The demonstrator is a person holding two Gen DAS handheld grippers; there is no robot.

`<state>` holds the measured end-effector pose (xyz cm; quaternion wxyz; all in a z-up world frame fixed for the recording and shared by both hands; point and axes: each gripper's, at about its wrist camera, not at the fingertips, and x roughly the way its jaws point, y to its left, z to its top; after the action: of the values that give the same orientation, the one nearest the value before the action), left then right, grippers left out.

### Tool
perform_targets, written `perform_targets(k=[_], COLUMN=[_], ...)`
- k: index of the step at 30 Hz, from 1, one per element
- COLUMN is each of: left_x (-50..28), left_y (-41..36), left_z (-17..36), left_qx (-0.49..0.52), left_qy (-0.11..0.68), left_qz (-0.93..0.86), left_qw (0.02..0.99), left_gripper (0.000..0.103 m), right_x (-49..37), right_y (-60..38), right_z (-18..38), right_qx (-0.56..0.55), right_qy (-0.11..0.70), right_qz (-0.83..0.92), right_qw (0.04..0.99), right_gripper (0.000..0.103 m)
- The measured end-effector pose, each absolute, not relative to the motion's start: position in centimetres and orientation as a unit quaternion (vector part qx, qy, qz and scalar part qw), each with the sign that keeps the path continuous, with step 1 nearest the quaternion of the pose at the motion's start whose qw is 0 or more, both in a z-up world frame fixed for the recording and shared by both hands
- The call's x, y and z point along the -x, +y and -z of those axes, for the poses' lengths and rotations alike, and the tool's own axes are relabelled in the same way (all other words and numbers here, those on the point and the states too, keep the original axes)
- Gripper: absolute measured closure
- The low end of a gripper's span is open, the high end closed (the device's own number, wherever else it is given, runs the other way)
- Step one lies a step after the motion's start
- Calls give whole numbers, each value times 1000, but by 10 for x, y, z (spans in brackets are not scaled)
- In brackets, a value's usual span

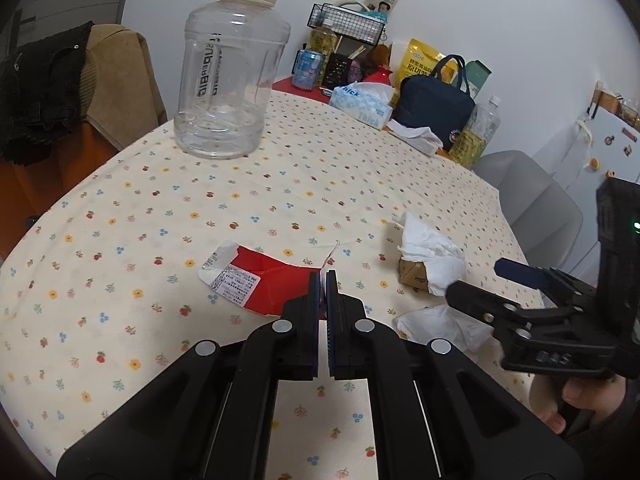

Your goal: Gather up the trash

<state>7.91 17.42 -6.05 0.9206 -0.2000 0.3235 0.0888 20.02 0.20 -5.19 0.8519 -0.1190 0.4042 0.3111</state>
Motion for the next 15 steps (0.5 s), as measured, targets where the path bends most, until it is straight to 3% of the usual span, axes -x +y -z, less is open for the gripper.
perform_targets(k=[2,4,6,9,11,15], left_x=[-77,-74,-71,-70,-69,-70], left_y=[176,177,178,180,178,169], left_z=[60,60,59,59,58,57], left_qx=[201,202,203,205,206,206], left_qy=[322,321,319,317,317,315], left_qz=[-91,-92,-93,-94,-93,-82], left_qw=[921,921,921,921,921,923], left_gripper=[99,99,99,99,99,99], right_x=[-204,-208,-211,-209,-208,-198], right_y=[10,15,16,9,1,-16], right_z=[55,59,64,67,66,57], right_qx=[130,134,132,131,122,108], right_qy=[402,405,417,418,420,408], right_qz=[-312,-311,-311,-304,-305,-304], right_qw=[851,849,844,846,846,854], right_gripper=[9,23,57,85,92,95])
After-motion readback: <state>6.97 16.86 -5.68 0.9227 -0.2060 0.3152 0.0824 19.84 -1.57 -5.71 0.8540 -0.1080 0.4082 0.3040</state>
